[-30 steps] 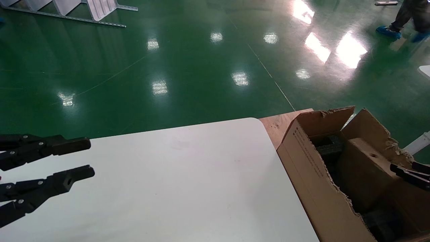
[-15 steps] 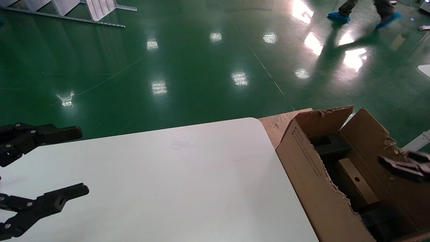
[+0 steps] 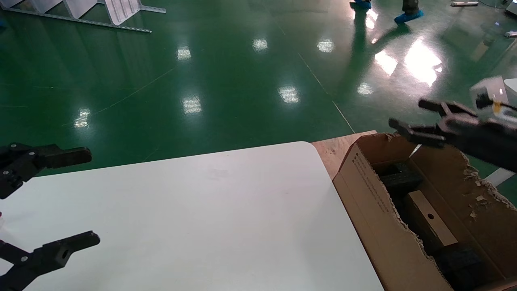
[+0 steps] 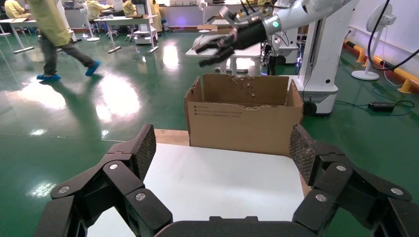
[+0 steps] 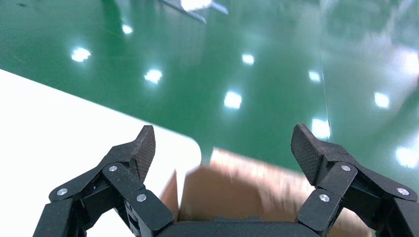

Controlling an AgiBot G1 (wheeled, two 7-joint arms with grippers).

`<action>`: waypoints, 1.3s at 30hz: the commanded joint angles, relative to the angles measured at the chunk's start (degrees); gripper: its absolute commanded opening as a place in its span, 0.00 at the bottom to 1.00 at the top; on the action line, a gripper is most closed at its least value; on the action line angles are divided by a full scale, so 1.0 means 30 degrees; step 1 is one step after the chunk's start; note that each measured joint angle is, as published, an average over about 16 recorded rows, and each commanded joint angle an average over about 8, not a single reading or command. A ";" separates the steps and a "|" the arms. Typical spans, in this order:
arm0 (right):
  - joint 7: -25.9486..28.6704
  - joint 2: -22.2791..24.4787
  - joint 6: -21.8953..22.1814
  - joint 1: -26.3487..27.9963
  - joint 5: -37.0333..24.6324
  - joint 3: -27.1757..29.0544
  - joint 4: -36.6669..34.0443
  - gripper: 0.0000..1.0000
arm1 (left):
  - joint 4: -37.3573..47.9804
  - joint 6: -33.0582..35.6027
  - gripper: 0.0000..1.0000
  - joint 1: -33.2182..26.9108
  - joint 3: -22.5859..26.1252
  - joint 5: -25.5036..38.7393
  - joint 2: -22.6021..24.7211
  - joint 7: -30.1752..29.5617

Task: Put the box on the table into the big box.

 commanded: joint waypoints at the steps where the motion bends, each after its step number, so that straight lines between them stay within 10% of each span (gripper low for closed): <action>1: -0.0549 -0.0282 0.0017 0.0960 -0.0950 0.0540 -0.0003 1.00 | 0.0000 -0.0001 1.00 0.0000 0.0000 0.0000 0.0000 0.0000; 18: -0.0328 -0.0400 0.0104 0.0934 -0.1166 0.0892 0.0671 1.00 | 0.0003 -0.0004 1.00 0.0003 0.0000 -0.0006 -0.0002 0.0002; 39: 0.5236 -0.0252 0.0786 -0.4541 0.0564 0.4094 1.3214 1.00 | 0.0005 -0.0004 1.00 0.0002 0.0002 -0.0008 -0.0002 0.0003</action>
